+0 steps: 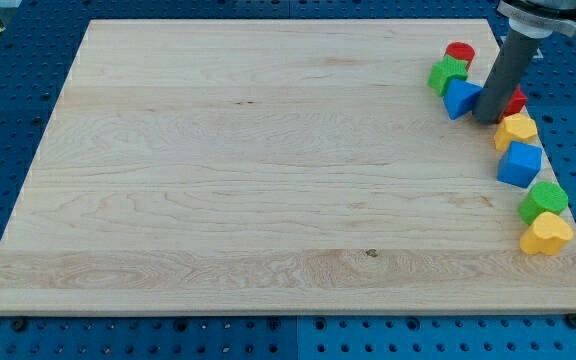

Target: Move your hand parallel to the left of the blue triangle

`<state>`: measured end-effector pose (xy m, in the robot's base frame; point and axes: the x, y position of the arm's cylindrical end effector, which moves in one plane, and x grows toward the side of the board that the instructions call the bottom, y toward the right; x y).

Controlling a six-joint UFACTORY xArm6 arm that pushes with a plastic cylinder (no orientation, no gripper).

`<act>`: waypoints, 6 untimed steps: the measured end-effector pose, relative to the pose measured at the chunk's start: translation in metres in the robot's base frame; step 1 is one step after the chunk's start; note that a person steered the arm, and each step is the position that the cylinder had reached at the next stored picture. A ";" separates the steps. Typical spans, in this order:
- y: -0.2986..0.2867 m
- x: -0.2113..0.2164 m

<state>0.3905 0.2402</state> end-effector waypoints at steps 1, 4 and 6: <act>-0.009 0.021; -0.128 -0.003; -0.139 -0.147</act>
